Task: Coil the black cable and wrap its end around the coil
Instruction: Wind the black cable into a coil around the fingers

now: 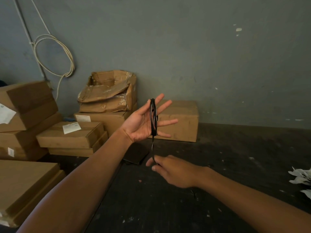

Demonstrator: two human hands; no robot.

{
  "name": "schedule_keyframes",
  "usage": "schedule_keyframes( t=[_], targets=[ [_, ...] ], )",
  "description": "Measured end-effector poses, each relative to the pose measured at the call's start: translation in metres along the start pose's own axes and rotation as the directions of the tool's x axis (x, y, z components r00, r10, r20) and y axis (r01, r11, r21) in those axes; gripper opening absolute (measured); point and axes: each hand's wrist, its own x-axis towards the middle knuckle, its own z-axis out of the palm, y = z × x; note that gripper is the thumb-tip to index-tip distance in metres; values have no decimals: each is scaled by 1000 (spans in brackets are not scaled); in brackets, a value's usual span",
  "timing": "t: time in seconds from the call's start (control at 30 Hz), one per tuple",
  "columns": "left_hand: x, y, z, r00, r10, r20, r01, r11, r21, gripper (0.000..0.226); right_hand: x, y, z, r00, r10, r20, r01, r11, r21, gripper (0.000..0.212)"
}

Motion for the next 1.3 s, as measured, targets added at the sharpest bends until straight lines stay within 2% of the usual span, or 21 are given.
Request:
schedule_keyframes(
  t=[0.2, 0.33, 0.47, 0.57, 0.63, 0.73, 0.87, 1.0, 1.07, 1.13, 1.2, 1.3],
  targets=[
    [-4, -11, -16, 996, -83, -20, 83, 997, -6, 45, -13, -20, -44, 995, -72, -65, 64, 991, -119, 22],
    [-2, -18, -17, 992, -103, -75, 107, 993, 56, 45, -19, -30, -80, 998, 0, -68, 3, 999, 45, 20],
    [1, -22, -15, 989, -135, -55, 138, 989, 58, 45, -19, -36, -108, 999, 32, -29, -30, 997, 70, 23],
    [2, -23, -12, 984, -178, -22, 179, 977, 119, 46, -18, -35, -121, 989, 139, 45, -146, 929, 339, 16],
    [2, -25, -10, 970, -238, -44, 242, 953, 182, 50, -17, -33, -131, 978, 203, 46, -204, 898, 389, 13],
    [-2, -30, -8, 951, -304, -55, 308, 923, 229, 51, -18, -32, -147, 971, 237, -7, -228, 941, 250, 16],
    [-5, -34, -4, 929, -366, 55, 337, 897, 285, 50, -16, -30, -156, 955, 163, -246, -181, 982, -51, 8],
    [-7, -34, 2, 893, -425, 149, 370, 880, 297, 52, -11, -11, -156, 913, 88, -398, -155, 978, -140, 6],
    [-8, -33, 7, 877, -438, 196, 379, 883, 277, 52, -9, 2, -151, 896, 87, -436, -128, 990, -65, 7],
    [-10, -31, 13, 871, -416, 261, 364, 903, 227, 51, -8, 13, -143, 896, 108, -431, -77, 993, 89, 7],
    [-11, -31, 18, 874, -367, 319, 326, 929, 177, 50, -8, 22, -129, 900, 132, -415, -16, 962, 272, 9],
    [-10, -29, 26, 878, -288, 383, 259, 958, 125, 50, -6, 35, -99, 907, 188, -377, -6, 901, 434, 20]
  ],
)
